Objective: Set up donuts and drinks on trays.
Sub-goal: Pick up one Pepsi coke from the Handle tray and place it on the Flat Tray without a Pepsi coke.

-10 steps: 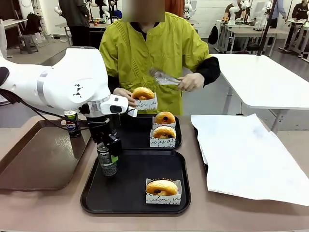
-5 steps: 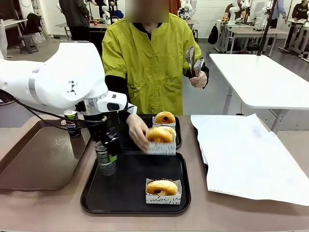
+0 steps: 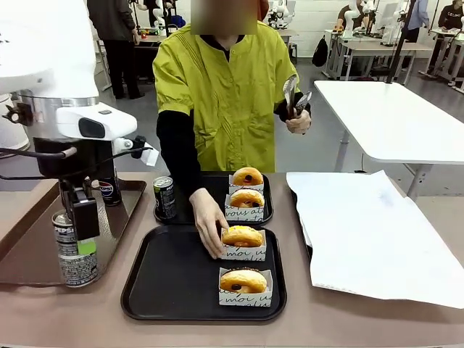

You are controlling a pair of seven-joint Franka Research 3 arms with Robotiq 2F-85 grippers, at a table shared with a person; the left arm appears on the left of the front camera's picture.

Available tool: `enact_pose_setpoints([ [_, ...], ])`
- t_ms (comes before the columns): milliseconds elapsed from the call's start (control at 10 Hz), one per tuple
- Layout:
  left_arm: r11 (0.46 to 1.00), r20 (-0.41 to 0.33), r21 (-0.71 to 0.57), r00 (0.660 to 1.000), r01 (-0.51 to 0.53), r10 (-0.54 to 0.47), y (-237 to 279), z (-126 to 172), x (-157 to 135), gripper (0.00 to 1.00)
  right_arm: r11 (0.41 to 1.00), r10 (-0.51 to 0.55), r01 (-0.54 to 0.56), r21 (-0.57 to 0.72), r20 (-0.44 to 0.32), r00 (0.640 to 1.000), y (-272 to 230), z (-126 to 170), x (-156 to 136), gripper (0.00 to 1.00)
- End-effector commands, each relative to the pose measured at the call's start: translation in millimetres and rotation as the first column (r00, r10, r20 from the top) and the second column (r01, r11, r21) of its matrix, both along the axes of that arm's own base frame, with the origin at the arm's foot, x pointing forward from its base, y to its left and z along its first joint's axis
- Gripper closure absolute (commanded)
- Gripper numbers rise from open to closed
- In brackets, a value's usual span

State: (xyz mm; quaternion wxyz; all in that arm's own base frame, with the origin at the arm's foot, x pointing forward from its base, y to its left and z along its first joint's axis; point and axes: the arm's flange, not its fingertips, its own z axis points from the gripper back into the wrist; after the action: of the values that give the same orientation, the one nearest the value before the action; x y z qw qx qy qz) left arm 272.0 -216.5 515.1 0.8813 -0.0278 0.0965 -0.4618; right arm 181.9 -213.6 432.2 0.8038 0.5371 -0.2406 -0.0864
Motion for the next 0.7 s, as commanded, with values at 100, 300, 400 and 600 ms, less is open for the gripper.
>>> enact_pose_setpoints([
  [100, 0.998, 0.079, -0.016, 0.995, -0.054, 0.055, -3.8, -16.4, 13.3, 0.41, 1.000, 0.003, -0.003, 0.008, 0.028, 1.000, -0.5, 1.0, 1.3, 0.00],
  [300, 1.000, 0.010, -0.008, 1.000, -0.009, 0.009, -0.5, -5.3, 7.3, 0.41, 1.000, 0.003, -0.003, 0.008, 0.028, 1.000, -0.5, 1.0, 1.3, 0.00],
  [400, 1.000, 0.010, -0.008, 1.000, -0.009, 0.009, -0.5, -5.3, 7.3, 0.41, 1.000, 0.003, -0.003, 0.008, 0.028, 1.000, -0.5, 1.0, 1.3, 0.00],
  [600, 1.000, 0.016, -0.011, 1.000, -0.019, 0.019, -2.4, -12.5, 11.1, 0.41, 1.000, 0.003, -0.003, 0.008, 0.028, 1.000, -0.5, 1.0, 1.3, 0.00],
])
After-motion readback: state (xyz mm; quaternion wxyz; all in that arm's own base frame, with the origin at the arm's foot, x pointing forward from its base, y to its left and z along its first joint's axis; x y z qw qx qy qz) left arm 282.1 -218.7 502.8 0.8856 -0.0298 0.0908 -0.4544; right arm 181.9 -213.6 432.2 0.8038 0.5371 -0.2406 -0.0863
